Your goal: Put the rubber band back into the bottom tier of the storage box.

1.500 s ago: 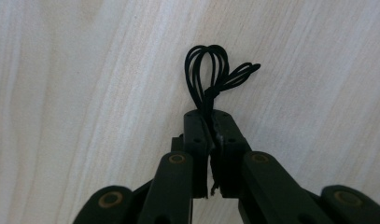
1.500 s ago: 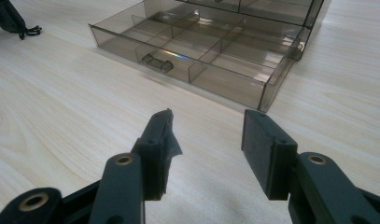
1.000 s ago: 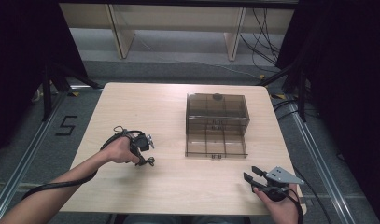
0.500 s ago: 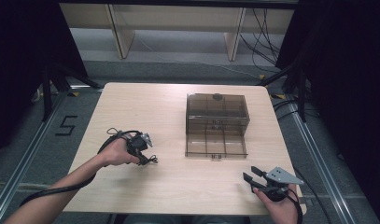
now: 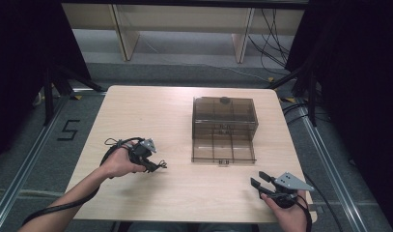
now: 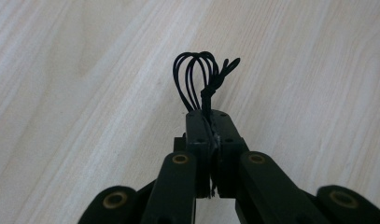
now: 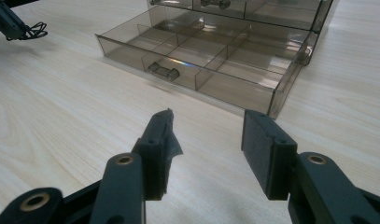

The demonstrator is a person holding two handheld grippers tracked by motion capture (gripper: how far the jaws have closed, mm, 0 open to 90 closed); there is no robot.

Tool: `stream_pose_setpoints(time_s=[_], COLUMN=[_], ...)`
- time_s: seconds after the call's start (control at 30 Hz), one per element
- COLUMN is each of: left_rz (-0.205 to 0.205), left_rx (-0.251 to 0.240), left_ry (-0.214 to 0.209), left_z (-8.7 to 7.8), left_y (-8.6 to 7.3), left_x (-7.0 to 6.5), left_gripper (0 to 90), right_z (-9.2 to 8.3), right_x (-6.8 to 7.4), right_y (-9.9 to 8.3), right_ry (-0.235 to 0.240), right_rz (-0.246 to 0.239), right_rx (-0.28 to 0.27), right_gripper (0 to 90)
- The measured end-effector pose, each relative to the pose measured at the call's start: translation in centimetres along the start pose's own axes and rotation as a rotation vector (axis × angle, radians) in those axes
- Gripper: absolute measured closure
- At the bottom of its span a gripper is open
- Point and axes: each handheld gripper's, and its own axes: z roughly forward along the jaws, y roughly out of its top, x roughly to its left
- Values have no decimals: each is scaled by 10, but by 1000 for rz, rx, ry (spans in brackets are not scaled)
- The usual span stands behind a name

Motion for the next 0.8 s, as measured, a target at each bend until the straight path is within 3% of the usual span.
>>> stream_pose_setpoints(time_s=[0.07,0.2,0.47,0.57,0.6,0.67,0.7,0.77,0.8], left_rz=[30,35,12,-6,-30,-21,-30,-48,-37], left_rx=[-11,-34,-84,-139,-170,-223,-247,-274,-284], left_ry=[4,4,2,3,-4,1,-2,3,6], left_z=[-1,-3,-1,-1,0,2,4,6,6], left_y=[0,-1,-5,-6,-7,-9,-9,-11,-11], left_x=[1,0,-5,-7,-8,-10,-11,-13,-13], left_gripper=[870,870,870,870,870,870,870,870,870], right_z=[1,2,2,2,2,2,2,3,3], right_x=[1,2,1,2,2,3,1,1,1], right_y=[0,-1,0,0,0,0,0,0,0], right_ry=[2,2,-13,-4,2,-13,-16,-15,-14], right_rz=[9,16,-18,4,6,13,-12,-14,-11], right_rx=[-1,-7,-7,-4,-10,-12,-20,-23,-17], right_gripper=[543,543,542,541,541,539,539,538,538])
